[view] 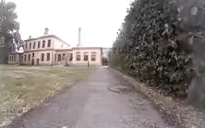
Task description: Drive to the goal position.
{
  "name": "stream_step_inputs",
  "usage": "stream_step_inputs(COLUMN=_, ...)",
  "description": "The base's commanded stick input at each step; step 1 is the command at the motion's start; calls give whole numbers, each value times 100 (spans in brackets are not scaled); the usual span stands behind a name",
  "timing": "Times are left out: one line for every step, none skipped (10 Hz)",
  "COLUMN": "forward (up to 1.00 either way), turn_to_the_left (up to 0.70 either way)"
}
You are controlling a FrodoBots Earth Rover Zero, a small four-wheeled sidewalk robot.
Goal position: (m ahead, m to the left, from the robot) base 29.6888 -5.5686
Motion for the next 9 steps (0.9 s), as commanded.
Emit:
stream_step_inputs(forward=70, turn_to_the_left=0)
stream_step_inputs(forward=70, turn_to_the_left=0)
stream_step_inputs(forward=70, turn_to_the_left=0)
stream_step_inputs(forward=70, turn_to_the_left=0)
stream_step_inputs(forward=70, turn_to_the_left=0)
stream_step_inputs(forward=70, turn_to_the_left=0)
stream_step_inputs(forward=70, turn_to_the_left=0)
stream_step_inputs(forward=70, turn_to_the_left=0)
stream_step_inputs(forward=70, turn_to_the_left=0)
